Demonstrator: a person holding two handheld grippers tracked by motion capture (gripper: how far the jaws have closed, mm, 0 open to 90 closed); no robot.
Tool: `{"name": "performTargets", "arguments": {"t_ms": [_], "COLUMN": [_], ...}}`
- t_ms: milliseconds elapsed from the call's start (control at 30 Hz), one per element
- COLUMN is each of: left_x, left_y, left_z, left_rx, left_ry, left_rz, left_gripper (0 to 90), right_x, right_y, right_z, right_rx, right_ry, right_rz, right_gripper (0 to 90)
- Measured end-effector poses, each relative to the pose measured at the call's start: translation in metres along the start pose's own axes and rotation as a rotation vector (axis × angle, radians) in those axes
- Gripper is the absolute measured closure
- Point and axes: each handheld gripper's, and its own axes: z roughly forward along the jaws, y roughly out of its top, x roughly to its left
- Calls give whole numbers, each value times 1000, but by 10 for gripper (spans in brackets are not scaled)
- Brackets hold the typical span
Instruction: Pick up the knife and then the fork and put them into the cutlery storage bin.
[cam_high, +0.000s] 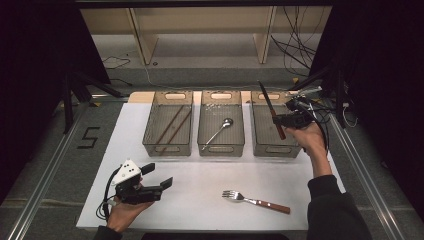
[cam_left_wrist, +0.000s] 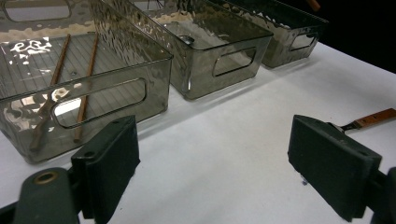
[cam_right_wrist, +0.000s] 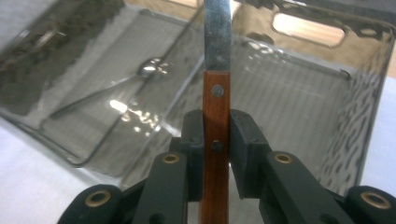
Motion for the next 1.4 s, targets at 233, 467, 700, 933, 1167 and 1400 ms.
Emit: {"name": "performTargets", "arguments": {"t_ms": [233,467,700,933,1167,1400], "left_x": [0,0,0,0,-1,-1], "left_y": [0,0,0,0,0,0], "left_z": [0,0,0,0,0,0], "left_rx": [-3,-3,-4,-2,-1,-2], "left_ry": [1,2,2,0,2,1], "left_rz": [4,5,4,3,4,7], "left_gripper": [161,161,161,161,161,161], "right_x": [-6,-10,-13,-18,-19,-21], "right_y": [0,-2,-6,-14,-15,-16], "right_z": [9,16,22,26,30,35], "right_rx": [29,54,68,91,109,115], "right_ry": [-20,-35,-42,-48,-60,-69], "right_rz": [25,51,65,88,95,112], "right_gripper": [770,770,770,770,769,749]}}
